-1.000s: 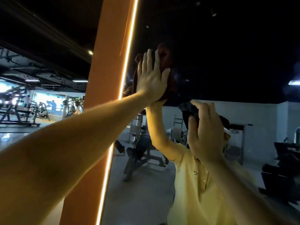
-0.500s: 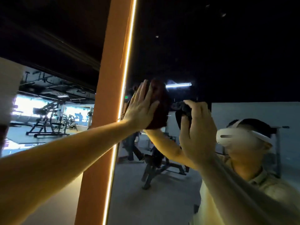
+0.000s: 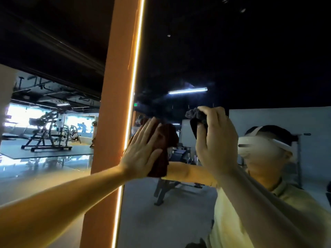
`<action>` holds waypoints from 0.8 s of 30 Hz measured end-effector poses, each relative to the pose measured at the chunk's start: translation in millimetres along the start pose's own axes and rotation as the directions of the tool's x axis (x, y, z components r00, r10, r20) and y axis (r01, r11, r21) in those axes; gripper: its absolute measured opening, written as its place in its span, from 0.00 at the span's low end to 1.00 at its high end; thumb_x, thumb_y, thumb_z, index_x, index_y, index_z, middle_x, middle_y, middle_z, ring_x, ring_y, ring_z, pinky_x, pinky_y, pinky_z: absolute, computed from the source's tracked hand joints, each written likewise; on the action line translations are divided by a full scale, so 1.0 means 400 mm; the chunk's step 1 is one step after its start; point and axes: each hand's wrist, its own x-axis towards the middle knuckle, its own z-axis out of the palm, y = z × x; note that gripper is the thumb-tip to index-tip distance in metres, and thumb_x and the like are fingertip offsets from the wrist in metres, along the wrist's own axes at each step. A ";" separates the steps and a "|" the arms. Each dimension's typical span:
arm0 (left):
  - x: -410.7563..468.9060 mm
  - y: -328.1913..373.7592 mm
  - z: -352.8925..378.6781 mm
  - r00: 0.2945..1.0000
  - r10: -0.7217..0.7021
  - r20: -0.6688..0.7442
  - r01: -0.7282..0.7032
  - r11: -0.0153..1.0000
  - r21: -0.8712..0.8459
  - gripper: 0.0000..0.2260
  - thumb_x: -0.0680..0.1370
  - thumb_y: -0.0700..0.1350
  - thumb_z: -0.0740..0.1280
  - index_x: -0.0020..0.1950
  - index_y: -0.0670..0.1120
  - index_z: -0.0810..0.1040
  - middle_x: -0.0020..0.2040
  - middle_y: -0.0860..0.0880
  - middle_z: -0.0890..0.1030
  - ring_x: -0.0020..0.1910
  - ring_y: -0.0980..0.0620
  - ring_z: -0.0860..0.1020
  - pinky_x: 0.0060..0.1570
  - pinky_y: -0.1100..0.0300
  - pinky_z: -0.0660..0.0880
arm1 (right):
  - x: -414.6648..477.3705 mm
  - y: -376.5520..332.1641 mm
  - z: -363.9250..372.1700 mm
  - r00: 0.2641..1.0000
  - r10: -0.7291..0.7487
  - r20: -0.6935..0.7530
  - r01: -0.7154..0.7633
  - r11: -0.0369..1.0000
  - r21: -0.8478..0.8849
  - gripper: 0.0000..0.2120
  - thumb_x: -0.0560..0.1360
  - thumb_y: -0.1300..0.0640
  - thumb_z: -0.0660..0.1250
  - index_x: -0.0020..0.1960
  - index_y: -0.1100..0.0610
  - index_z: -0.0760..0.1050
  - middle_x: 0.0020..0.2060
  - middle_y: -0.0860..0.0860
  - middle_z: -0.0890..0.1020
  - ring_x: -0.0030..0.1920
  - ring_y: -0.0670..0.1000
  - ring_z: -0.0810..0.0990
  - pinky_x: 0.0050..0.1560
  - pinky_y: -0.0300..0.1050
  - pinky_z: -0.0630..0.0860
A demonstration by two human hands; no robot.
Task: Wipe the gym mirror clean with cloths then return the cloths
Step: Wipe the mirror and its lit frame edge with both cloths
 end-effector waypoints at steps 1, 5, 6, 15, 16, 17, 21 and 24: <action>0.074 -0.004 -0.021 0.996 -0.072 -0.055 0.072 0.997 -0.009 0.31 0.86 0.57 0.50 0.86 0.43 0.51 0.86 0.44 0.47 0.85 0.46 0.45 0.83 0.39 0.50 | -0.001 -0.001 0.001 1.000 -0.003 0.003 0.003 1.000 -0.015 0.16 0.80 0.54 0.57 0.68 0.53 0.69 0.55 0.54 0.77 0.47 0.55 0.77 0.45 0.49 0.75; 0.404 0.072 -0.083 0.886 -0.418 -0.200 0.395 0.907 -0.148 0.30 0.88 0.57 0.49 0.87 0.45 0.47 0.86 0.43 0.45 0.85 0.46 0.42 0.83 0.45 0.42 | 0.005 -0.008 -0.003 0.999 0.045 -0.030 -0.045 0.999 0.007 0.16 0.81 0.58 0.59 0.68 0.56 0.71 0.55 0.54 0.77 0.49 0.53 0.77 0.46 0.50 0.76; 0.443 0.106 -0.077 0.895 -0.377 -0.237 0.357 0.926 -0.125 0.30 0.88 0.56 0.49 0.87 0.45 0.47 0.86 0.43 0.45 0.85 0.45 0.43 0.83 0.46 0.41 | 0.009 -0.012 -0.011 0.996 0.071 -0.046 -0.069 0.997 0.042 0.17 0.81 0.60 0.60 0.69 0.58 0.71 0.57 0.55 0.77 0.52 0.53 0.78 0.49 0.49 0.77; 0.241 -0.016 -0.030 0.893 0.450 0.001 -0.446 0.884 0.143 0.30 0.88 0.57 0.50 0.87 0.47 0.48 0.87 0.43 0.47 0.86 0.46 0.44 0.84 0.43 0.45 | 0.071 -0.012 -0.036 0.922 0.247 -0.298 -0.253 0.967 0.017 0.16 0.81 0.63 0.62 0.68 0.63 0.74 0.60 0.53 0.78 0.52 0.36 0.72 0.56 0.39 0.73; 0.231 -0.069 -0.045 0.936 0.351 -0.020 -0.346 0.929 0.134 0.30 0.87 0.57 0.49 0.87 0.46 0.49 0.86 0.42 0.47 0.86 0.45 0.45 0.83 0.41 0.47 | 0.065 -0.016 -0.023 0.944 0.208 -0.255 -0.229 0.972 -0.053 0.16 0.81 0.63 0.62 0.68 0.62 0.74 0.59 0.55 0.79 0.50 0.40 0.71 0.53 0.46 0.73; 0.221 -0.117 -0.060 0.972 0.232 -0.041 -0.227 0.968 0.107 0.30 0.87 0.58 0.47 0.86 0.45 0.50 0.86 0.42 0.48 0.86 0.44 0.46 0.83 0.39 0.49 | 0.058 -0.018 -0.012 0.963 0.166 -0.212 -0.194 0.974 -0.118 0.16 0.80 0.63 0.63 0.67 0.62 0.75 0.58 0.57 0.79 0.48 0.43 0.71 0.49 0.51 0.73; 0.280 -0.086 -0.080 0.968 -0.201 -0.148 0.192 0.979 -0.073 0.31 0.87 0.58 0.46 0.86 0.43 0.47 0.86 0.40 0.46 0.85 0.42 0.44 0.83 0.42 0.45 | 0.053 -0.006 -0.001 0.984 0.051 -0.169 -0.084 0.978 -0.192 0.16 0.79 0.64 0.64 0.66 0.62 0.74 0.54 0.59 0.79 0.45 0.47 0.70 0.43 0.54 0.73; 0.389 0.075 -0.062 0.922 -0.307 -0.236 0.285 0.950 -0.125 0.30 0.88 0.56 0.48 0.86 0.44 0.46 0.86 0.42 0.45 0.85 0.44 0.42 0.83 0.47 0.40 | 0.051 -0.002 -0.002 0.980 0.076 -0.184 -0.100 0.987 -0.124 0.16 0.80 0.62 0.62 0.67 0.62 0.74 0.56 0.58 0.79 0.48 0.47 0.73 0.47 0.51 0.72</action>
